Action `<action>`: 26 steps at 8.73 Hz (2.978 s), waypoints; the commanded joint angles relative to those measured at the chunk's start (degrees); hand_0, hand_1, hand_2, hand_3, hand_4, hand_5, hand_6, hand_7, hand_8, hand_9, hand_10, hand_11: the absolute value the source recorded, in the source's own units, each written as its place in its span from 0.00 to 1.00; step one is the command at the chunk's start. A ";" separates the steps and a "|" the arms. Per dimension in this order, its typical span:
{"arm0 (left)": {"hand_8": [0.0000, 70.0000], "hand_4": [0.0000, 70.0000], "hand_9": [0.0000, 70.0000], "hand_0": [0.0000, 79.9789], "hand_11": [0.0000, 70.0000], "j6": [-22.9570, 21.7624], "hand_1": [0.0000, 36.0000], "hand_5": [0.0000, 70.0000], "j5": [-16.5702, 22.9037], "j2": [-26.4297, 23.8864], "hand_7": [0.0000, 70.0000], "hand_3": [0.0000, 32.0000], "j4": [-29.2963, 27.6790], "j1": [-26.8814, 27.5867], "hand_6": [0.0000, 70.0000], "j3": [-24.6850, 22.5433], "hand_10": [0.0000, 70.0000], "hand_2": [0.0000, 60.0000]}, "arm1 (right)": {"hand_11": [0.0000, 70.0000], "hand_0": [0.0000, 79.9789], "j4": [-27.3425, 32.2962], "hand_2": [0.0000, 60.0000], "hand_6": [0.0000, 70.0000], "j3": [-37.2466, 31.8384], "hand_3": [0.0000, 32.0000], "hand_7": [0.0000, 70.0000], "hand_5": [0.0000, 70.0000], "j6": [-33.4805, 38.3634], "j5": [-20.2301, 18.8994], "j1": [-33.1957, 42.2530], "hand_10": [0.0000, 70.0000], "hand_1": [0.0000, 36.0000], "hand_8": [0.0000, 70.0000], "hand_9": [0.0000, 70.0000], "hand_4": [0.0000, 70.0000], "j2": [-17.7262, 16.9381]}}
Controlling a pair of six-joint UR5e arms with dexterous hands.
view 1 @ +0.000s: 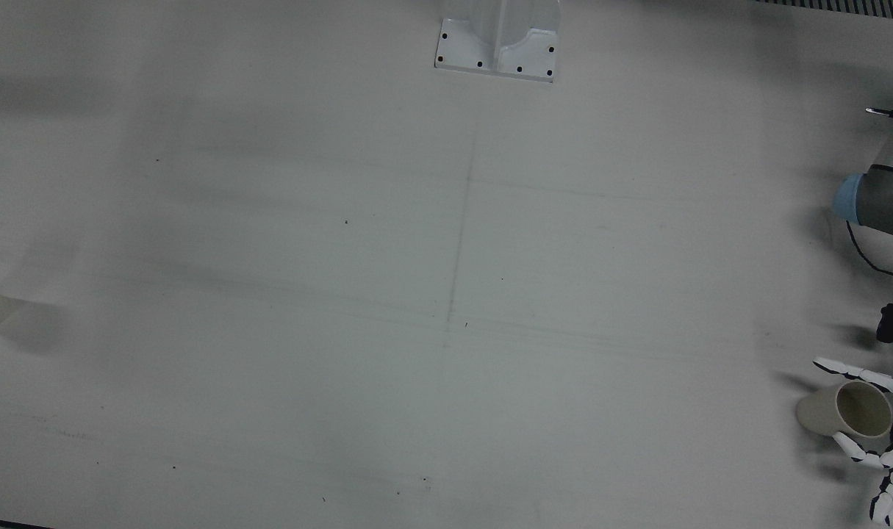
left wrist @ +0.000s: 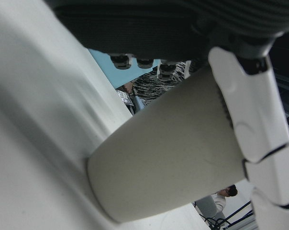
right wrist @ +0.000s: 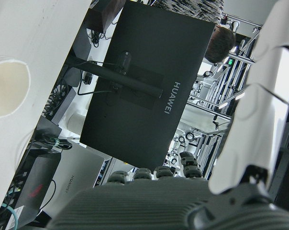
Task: Pour water
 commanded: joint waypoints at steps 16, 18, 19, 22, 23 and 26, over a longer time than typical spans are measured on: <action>0.02 0.49 0.03 0.58 0.08 -1.05 1.00 0.71 -0.18 0.09 0.10 0.00 18.60 -0.11 0.09 -25.39 0.04 1.00 | 0.05 0.64 27.12 0.13 0.04 -31.73 0.00 0.10 0.21 1.63 -0.33 -0.52 0.02 0.53 0.04 0.08 0.02 5.56; 0.02 0.50 0.03 0.58 0.08 -0.97 1.00 0.71 -0.18 0.00 0.10 0.00 22.45 -0.03 0.09 -29.95 0.04 1.00 | 0.06 0.65 38.18 0.17 0.05 -47.12 0.00 0.11 0.16 0.83 -0.15 -2.45 0.02 0.55 0.05 0.10 0.04 12.42; 0.02 0.50 0.02 0.58 0.08 -1.05 1.00 0.71 -0.79 -0.52 0.10 0.00 24.22 -0.03 0.09 -31.71 0.04 1.00 | 0.05 0.66 40.84 0.17 0.05 -51.02 0.00 0.10 0.15 -0.39 -0.15 -2.72 0.02 0.57 0.05 0.09 0.05 13.93; 0.01 0.51 0.02 0.58 0.08 -1.23 1.00 0.72 -3.25 -2.02 0.11 0.00 25.55 -0.03 0.09 -32.08 0.04 1.00 | 0.01 0.65 41.84 0.15 0.03 -51.76 0.00 0.04 0.10 -2.24 -0.24 -3.25 0.00 0.56 0.02 0.06 0.07 13.86; 0.01 0.51 0.02 0.59 0.08 -1.14 1.00 0.71 -3.52 -2.02 0.11 0.00 25.38 -0.03 0.09 -32.08 0.04 1.00 | 0.00 0.65 41.93 0.11 0.02 -51.76 0.00 0.02 0.07 -4.16 -0.15 -4.03 0.00 0.53 0.02 0.04 0.07 14.47; 0.02 0.51 0.02 0.58 0.08 -1.14 1.00 0.71 -4.75 -2.72 0.11 0.00 25.11 0.06 0.09 -31.29 0.04 1.00 | 0.00 0.64 41.84 0.09 0.00 -51.93 0.00 0.00 0.03 -8.39 0.29 -6.85 0.00 0.50 0.00 0.00 0.05 16.41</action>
